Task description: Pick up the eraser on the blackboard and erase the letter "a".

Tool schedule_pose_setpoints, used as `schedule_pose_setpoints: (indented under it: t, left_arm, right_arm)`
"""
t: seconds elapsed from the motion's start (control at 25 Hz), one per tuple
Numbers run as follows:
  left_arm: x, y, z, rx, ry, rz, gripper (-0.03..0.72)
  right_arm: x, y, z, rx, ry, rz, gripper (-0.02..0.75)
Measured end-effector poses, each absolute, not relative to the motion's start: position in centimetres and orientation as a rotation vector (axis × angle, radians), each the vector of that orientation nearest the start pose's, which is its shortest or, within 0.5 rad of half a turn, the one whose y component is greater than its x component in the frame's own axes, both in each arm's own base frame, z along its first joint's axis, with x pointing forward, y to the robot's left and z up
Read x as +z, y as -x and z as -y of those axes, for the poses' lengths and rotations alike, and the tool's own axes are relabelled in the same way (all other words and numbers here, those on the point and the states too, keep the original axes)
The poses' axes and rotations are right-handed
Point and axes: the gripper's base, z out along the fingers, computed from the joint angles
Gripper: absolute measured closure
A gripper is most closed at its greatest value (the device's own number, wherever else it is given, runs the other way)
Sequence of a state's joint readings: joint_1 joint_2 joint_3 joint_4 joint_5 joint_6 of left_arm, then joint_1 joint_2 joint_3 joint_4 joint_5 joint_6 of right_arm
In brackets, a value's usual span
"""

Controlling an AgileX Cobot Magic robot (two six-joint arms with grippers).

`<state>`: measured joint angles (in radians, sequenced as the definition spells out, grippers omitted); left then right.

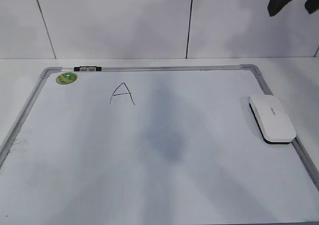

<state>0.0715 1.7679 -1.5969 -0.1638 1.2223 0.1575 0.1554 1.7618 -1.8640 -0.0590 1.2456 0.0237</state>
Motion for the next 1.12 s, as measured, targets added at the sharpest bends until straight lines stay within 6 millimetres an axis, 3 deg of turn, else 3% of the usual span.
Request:
schedule_pose_setpoints:
  t: [0.32, 0.52, 0.8, 1.12]
  left_arm:
    - [38.2, -31.9, -0.8, -0.167, -0.08, -2.65, 0.249]
    - [41.4, -27.6, -0.2, -0.186, -0.082, -2.548, 0.255]
    - [41.3, -21.2, 1.1, -0.215, -0.13, -2.516, 0.256]
    - [38.2, -14.2, 1.5, -0.234, -0.133, -2.53, 0.256]
  right_arm:
    - [43.4, -31.4, -4.4, -0.004, 0.167, -2.491, 0.143]
    - [43.5, -27.6, -3.8, -0.004, 0.167, -2.492, 0.143]
    - [42.5, -22.7, -3.0, -0.007, 0.169, -2.513, 0.143]
    - [40.7, -18.1, -2.4, -0.003, 0.171, -2.526, 0.143]
